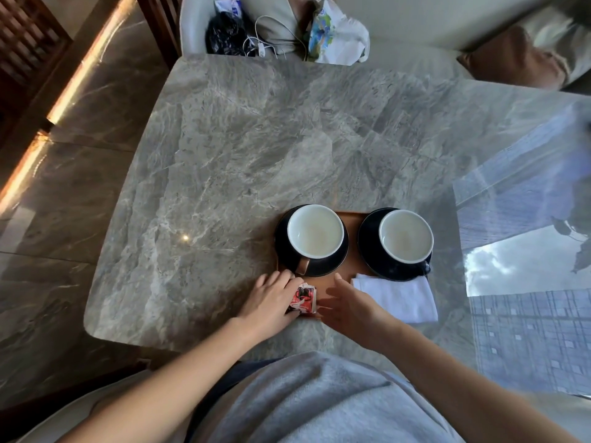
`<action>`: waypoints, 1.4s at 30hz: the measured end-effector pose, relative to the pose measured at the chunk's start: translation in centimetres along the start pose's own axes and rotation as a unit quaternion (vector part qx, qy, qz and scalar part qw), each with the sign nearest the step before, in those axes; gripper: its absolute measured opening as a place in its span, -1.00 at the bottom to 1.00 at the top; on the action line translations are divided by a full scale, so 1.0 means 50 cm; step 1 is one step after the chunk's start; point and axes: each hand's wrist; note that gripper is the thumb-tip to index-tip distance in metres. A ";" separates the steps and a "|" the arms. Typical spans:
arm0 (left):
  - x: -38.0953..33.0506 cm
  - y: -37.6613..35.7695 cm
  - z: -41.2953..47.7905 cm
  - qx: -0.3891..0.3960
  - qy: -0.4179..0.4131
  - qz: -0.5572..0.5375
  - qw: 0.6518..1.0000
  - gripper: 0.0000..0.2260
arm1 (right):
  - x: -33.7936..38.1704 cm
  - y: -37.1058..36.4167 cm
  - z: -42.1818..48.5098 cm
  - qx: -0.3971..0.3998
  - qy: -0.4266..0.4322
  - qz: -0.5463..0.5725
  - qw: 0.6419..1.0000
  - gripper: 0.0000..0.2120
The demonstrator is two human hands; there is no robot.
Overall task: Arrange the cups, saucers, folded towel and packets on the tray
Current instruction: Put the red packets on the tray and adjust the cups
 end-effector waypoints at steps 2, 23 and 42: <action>-0.002 -0.001 -0.003 -0.005 0.006 0.002 1.000 -0.52 | -0.001 -0.009 -0.002 -0.004 -0.015 -0.003 1.000 -0.50; -0.014 -0.008 -0.017 -0.002 0.009 -0.016 1.000 -0.57 | 0.001 -0.040 -0.026 0.061 0.041 -0.074 0.995 -0.50; -0.098 0.119 -0.009 0.134 0.145 -0.651 0.733 -0.87 | 0.162 -0.026 -0.025 -0.057 0.546 -0.463 0.696 -0.73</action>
Point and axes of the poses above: each hand's wrist, its own z-axis towards the middle knuckle, its own y-axis out of the back of the hand, x = y × z, and after that the axes turned 11 degrees about z, right-handed
